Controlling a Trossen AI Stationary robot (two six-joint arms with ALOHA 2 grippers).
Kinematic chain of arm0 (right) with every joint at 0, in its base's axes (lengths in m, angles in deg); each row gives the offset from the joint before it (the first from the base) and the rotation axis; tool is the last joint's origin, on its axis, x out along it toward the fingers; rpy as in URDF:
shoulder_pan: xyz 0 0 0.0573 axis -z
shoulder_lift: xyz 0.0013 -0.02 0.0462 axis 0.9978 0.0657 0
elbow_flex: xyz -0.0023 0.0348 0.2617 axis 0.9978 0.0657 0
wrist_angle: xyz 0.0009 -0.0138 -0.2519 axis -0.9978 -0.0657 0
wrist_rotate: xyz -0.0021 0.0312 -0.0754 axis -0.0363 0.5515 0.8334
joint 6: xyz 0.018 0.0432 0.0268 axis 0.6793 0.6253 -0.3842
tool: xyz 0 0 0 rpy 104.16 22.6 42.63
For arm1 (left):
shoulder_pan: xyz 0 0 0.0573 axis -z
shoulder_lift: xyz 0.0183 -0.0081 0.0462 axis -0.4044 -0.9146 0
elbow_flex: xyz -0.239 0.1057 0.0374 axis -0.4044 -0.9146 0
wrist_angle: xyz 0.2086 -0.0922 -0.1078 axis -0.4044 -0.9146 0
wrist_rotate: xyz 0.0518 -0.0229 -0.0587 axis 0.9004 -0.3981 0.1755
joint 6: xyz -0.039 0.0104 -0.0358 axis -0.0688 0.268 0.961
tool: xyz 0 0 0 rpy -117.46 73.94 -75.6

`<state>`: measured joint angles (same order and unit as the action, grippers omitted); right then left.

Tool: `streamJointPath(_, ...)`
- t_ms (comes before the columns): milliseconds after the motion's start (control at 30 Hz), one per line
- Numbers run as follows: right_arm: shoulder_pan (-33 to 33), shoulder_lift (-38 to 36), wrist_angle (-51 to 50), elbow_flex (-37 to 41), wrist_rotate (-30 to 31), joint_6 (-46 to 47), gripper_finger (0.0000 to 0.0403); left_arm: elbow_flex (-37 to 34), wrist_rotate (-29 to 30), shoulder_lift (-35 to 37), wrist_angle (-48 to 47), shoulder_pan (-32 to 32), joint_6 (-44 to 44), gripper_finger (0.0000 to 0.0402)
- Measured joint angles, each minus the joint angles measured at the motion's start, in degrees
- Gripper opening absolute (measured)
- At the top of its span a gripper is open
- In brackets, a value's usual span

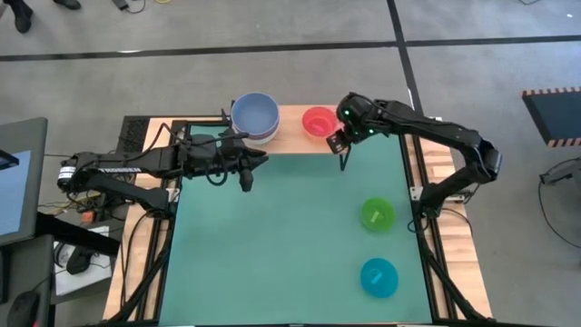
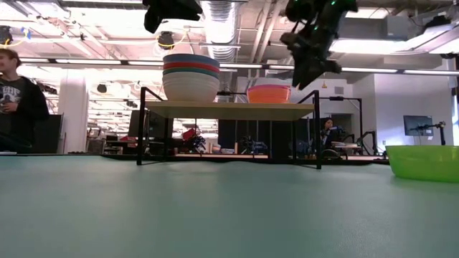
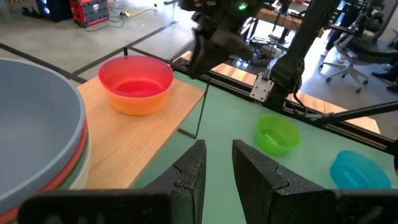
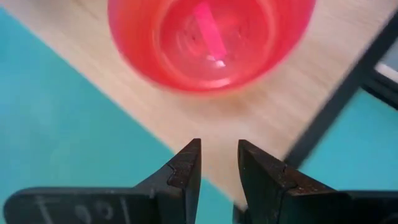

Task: Place and stack bowls onto a shelf
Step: Stack the small light green bowl on the small pink bowl on the shelf

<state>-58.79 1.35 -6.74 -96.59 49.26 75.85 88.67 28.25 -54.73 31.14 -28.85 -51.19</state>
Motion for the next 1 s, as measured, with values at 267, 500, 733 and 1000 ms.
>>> streamJointPath(267, -8.1, -7.0, -7.7, 1.5, 3.9, 5.7, 0.013, 0.0, 3.7, 0.0, 0.0, 0.0, 0.1, 0.0065)
streamJointPath(500, -13.3, -15.0, -8.9, 14.9, 4.1, 15.1, 0.013, 0.0, 4.7, 0.0, 0.0, 0.0, 2.5, 0.0065)
streamJointPath(733, -19.0, -23.1, -11.4, 27.4, -0.7, 23.3, 0.013, 0.1, 3.6, -0.9, 0.0, 0.0, 6.9, 0.0064)
streamJointPath(1000, -21.6, -27.0, -13.4, 38.1, -2.0, 27.9, 0.013, 0.1, -0.5, -5.2, 0.0, 1.6, 12.2, 0.0064)
